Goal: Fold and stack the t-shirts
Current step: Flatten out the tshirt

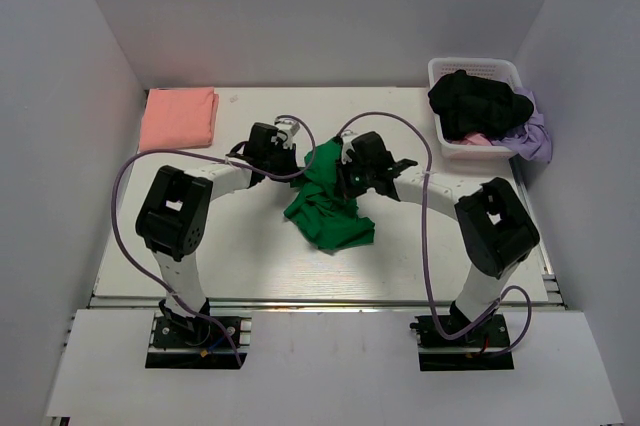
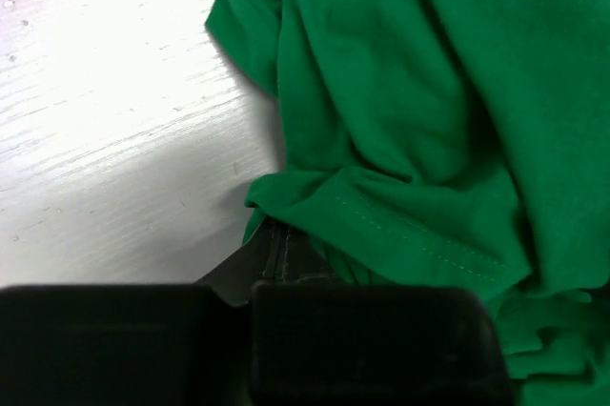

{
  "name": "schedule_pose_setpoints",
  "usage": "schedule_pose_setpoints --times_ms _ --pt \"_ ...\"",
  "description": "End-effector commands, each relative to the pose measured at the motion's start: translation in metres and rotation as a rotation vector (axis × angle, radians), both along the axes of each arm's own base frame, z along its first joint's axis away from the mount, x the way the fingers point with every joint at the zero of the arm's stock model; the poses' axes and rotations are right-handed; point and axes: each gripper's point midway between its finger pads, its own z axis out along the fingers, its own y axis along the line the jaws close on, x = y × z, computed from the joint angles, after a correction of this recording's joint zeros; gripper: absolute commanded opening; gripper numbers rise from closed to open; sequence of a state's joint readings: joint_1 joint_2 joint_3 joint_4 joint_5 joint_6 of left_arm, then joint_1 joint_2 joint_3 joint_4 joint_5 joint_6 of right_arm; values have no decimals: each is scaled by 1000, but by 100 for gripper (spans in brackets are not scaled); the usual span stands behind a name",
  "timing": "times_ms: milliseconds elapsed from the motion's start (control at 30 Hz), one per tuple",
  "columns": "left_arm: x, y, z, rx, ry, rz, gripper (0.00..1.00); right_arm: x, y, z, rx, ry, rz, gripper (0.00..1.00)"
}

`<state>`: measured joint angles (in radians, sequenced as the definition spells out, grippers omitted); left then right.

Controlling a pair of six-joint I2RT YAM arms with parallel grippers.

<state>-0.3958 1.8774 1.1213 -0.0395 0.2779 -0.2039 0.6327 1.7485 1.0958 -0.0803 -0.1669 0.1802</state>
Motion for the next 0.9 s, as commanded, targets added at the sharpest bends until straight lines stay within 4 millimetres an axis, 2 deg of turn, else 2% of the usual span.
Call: schedule_pose_setpoints --times_ms 0,33,67,100,133,167,200,233,267,300,333,367,400,433,467,500,533,600,633,700,733,767,800,833,867 --pt "7 -9 29 -44 -67 -49 0 18 14 50 109 -142 -4 0" --pt "8 -9 33 -47 -76 -49 0 21 12 54 112 -152 -18 0" --pt "8 -10 49 -59 -107 -49 0 23 6 67 116 -185 -41 0" --pt "6 -6 52 -56 -125 -39 0 29 -2 76 93 -228 -79 0" --pt "9 -7 68 -73 -167 -39 0 29 -2 79 94 -231 -79 0" --pt "8 -1 73 -68 -185 -1 0 32 -8 95 98 -274 -108 0" --pt "10 1 88 -81 -226 19 0 40 -18 102 77 -308 -166 0" --pt "7 6 114 -93 -282 36 0 39 -24 104 60 -304 -193 0" --pt "11 15 129 -78 -327 84 0 41 -35 123 65 -349 -246 0" --pt "12 20 144 -78 -363 108 0 47 -47 132 45 -386 -308 0" --pt "10 25 155 -74 -388 133 0 50 -57 149 57 -422 -350 0" --pt "11 35 188 -71 -470 176 0 51 -63 157 52 -445 -379 0" --pt "9 42 197 -57 -493 193 0 56 -79 175 38 -503 -455 0" --pt "8 48 210 -47 -524 217 0 56 -87 194 56 -546 -480 0" --pt "7 51 226 -49 -560 226 0 56 -92 207 61 -575 -493 0" --pt "1 56 247 -54 -606 232 0 54 -106 228 65 -629 -552 0" --pt "-2 58 254 -56 -627 230 0 54 -111 240 70 -661 -564 0" --pt "-7 58 284 -71 -694 226 0 53 -124 266 56 -732 -591 0" --pt "-12 60 304 -87 -741 229 0 51 -125 297 107 -793 -598 0" --pt "-17 63 337 -111 -808 232 0 47 -132 322 104 -858 -593 0" --pt "-17 64 348 -107 -835 229 0 43 -133 343 132 -895 -582 0" --pt "-22 66 378 -128 -895 234 0 36 -134 366 178 -925 -583 0" --pt "-26 71 394 -141 -926 252 0 34 -137 377 142 -973 -555 0" --pt "-27 73 405 -125 -954 246 0 26 -134 399 184 -1012 -515 0" --pt "-38 71 432 -153 -1012 218 0 21 -134 417 200 -1050 -493 0"
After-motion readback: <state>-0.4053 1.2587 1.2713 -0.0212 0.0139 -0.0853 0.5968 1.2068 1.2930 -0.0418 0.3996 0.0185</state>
